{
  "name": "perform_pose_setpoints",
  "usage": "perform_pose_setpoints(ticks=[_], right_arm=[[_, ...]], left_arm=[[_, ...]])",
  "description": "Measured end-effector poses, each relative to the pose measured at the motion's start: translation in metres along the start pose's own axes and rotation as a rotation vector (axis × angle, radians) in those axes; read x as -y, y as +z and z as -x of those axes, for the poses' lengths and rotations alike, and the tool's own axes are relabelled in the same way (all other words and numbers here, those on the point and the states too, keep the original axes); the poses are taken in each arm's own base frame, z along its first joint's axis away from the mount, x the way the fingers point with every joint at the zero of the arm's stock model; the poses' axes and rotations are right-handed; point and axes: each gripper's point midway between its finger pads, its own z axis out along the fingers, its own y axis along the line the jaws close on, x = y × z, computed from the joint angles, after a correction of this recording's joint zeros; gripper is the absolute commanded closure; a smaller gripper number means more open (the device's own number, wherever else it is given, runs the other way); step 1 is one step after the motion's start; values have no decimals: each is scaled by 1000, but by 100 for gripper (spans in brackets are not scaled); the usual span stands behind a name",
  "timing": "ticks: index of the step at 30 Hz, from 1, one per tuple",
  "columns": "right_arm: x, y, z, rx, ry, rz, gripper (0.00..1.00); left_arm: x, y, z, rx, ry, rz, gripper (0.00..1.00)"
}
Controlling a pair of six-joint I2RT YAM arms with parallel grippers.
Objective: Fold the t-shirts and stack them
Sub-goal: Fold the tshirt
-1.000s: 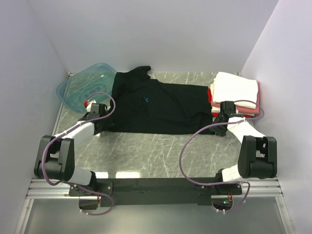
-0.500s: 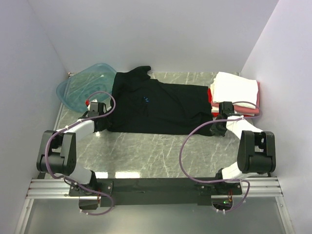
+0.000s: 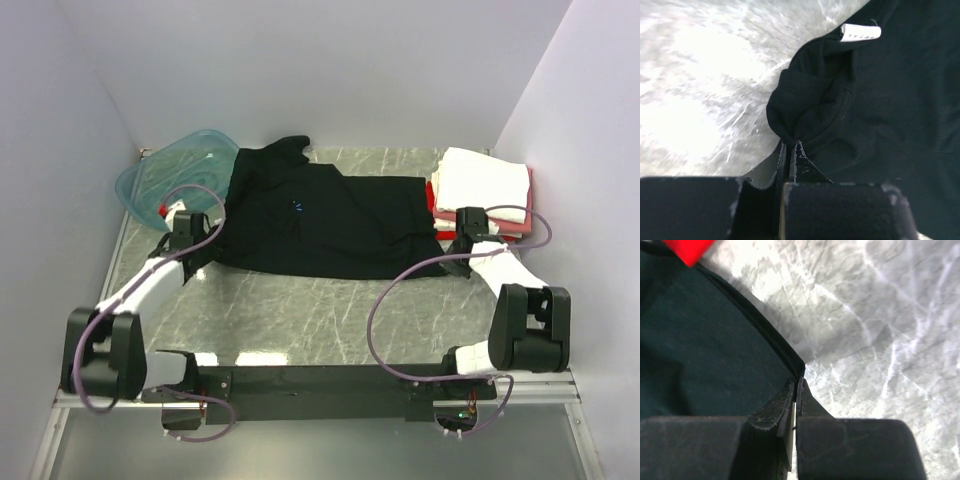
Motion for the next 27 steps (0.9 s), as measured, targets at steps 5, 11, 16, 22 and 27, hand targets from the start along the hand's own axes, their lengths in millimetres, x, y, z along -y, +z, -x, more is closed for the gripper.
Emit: perform_pose_setpoints(ticks=[5,11,16,22,27], right_arm=[[1,-11,9,45,23,18,100],[3,-27,12,91,43,45,100],[4,-42,11,127,63,78,100],[9,-66,9,186,112,122,100],[12,-85,9,229,152,153,100]], left_arm=[[-13,-27,6,84,-74,6,99],[-29,-61,9,173,-176,-3,99],[-36,-85,6,219,-266,-47,99],[-34,-107,-3,230,-327,-99,99],[-30,-121,-12,213,-336,-111,99]])
